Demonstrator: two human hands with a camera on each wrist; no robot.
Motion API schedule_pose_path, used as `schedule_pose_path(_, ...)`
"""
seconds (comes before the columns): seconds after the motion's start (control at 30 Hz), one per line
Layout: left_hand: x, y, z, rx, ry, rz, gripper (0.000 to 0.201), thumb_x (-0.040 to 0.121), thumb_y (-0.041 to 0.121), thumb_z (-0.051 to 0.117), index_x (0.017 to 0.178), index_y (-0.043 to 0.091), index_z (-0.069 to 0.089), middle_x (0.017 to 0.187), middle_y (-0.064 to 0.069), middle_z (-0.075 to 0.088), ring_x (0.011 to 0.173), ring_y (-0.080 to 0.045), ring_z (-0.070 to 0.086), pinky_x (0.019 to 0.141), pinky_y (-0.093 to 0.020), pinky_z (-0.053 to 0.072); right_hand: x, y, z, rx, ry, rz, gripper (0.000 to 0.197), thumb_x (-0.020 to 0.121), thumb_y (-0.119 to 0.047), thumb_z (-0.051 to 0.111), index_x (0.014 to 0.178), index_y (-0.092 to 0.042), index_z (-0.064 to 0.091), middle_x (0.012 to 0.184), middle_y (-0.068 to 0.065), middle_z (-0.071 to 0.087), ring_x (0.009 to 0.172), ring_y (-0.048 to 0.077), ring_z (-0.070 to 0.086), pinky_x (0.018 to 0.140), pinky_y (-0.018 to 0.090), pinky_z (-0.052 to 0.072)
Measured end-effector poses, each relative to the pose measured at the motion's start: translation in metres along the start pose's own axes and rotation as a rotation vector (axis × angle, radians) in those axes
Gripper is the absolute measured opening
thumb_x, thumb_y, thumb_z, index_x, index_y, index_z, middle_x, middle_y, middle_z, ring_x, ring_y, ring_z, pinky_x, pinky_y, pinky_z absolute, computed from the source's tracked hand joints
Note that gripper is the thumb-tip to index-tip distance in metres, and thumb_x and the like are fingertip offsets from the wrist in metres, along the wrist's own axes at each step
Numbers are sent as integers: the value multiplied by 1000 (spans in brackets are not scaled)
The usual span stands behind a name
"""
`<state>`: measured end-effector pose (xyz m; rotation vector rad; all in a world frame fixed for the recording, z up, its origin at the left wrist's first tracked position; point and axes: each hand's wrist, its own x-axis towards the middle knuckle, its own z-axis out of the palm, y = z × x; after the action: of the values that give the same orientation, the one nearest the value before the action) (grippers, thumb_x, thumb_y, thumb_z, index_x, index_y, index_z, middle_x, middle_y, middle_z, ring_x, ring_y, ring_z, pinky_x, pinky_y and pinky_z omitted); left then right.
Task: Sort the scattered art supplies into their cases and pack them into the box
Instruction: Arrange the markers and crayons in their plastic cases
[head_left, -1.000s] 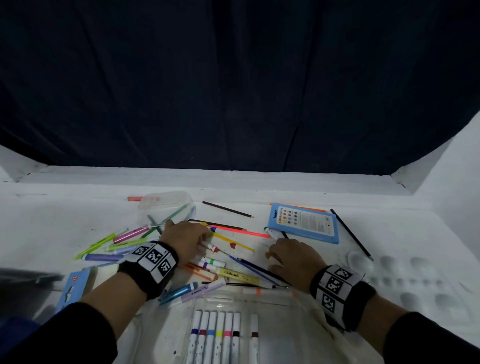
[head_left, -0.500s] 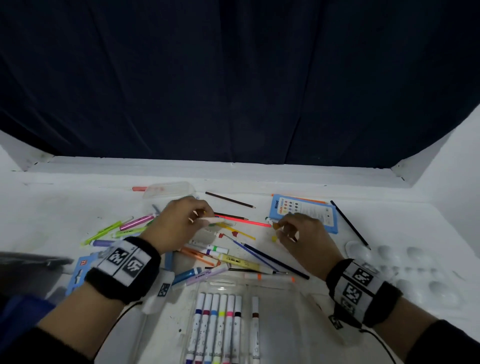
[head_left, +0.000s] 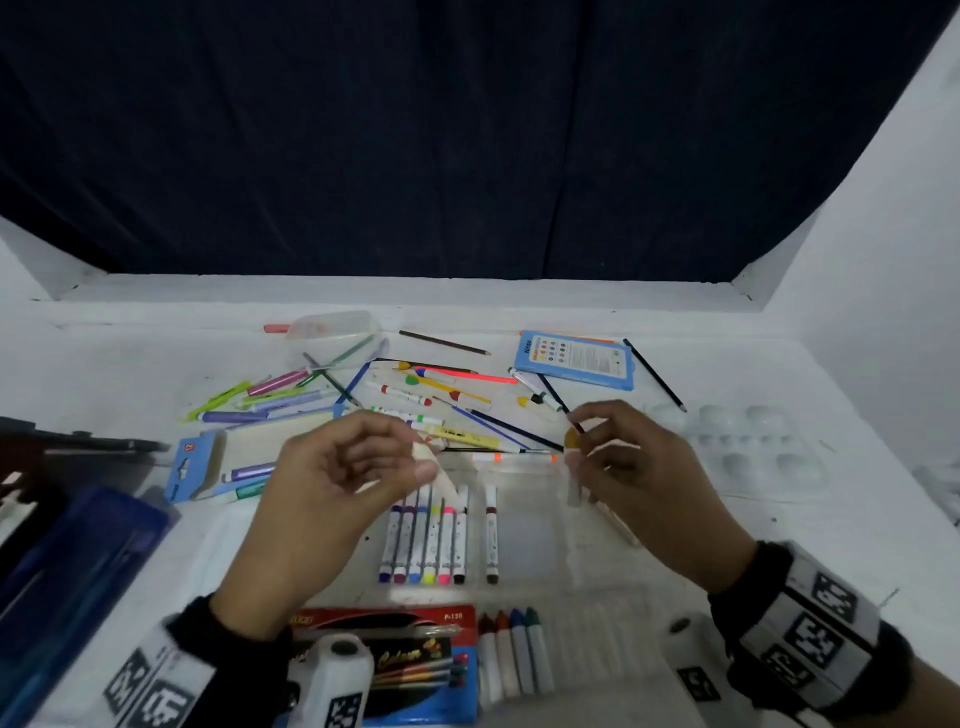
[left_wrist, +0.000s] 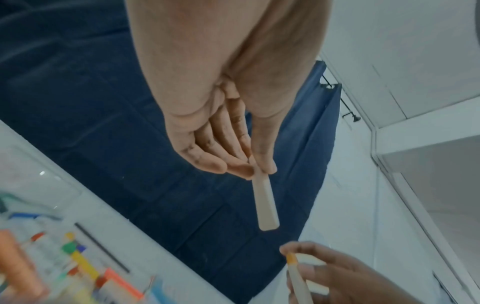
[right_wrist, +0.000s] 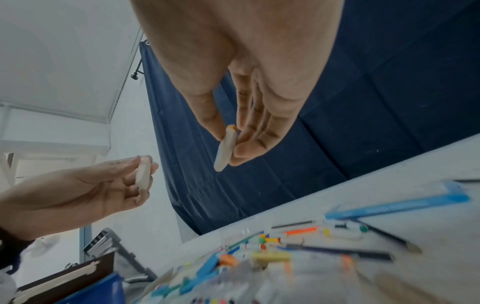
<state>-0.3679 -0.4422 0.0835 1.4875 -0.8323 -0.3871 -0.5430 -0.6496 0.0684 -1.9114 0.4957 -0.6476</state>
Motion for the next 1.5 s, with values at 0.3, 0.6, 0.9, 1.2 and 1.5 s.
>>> schedule_pose_path(0.3, -53, -44, 53, 226, -414, -226, 18, 75, 15, 86, 86, 16, 72, 75, 2, 75, 73, -10, 72, 71, -21, 55, -65, 48, 14, -277, -298, 108, 15, 84, -24, 73, 90, -33, 63, 77, -4, 67, 69, 10, 64, 66, 25, 54)
schedule_pose_path(0.6, -51, -61, 92, 470, -476, -173, 21, 74, 23, 87, 87, 14, 73, 80, 5, 72, 74, -3, 68, 68, -13, 52, -71, 66, 15, -339, -394, 181, 10, 85, -21, 72, 92, -23, 65, 78, -2, 70, 65, 12, 66, 63, 24, 55)
schedule_pose_path(0.9, -49, -63, 102, 789, -580, -79, 25, 85, 35, 76, 101, 16, 72, 96, 2, 68, 86, -12, 62, 83, -31, 53, -70, 66, 16, -384, -407, 184, 17, 87, -20, 71, 103, -17, 69, 89, -4, 68, 64, 12, 67, 67, 24, 56)
schedule_pose_path(1.2, -66, -52, 53, 1138, -729, -30, 63, 77, 73, 61, 132, 41, 52, 123, 18, 46, 115, -8, 43, 96, -35, 35, -83, 53, 17, -721, -560, -29, 46, 87, -47, 66, 129, -29, 58, 122, -10, 50, 107, 9, 50, 89, 22, 43)
schedule_pose_path(1.5, -86, -64, 23, 1135, -690, -61, 82, 76, 72, 63, 146, 47, 29, 147, 26, 30, 134, 0, 28, 101, -29, 18, -82, 50, 27, -846, -617, -74, 44, 90, -44, 62, 132, -30, 57, 130, -12, 52, 113, 9, 44, 92, 23, 40)
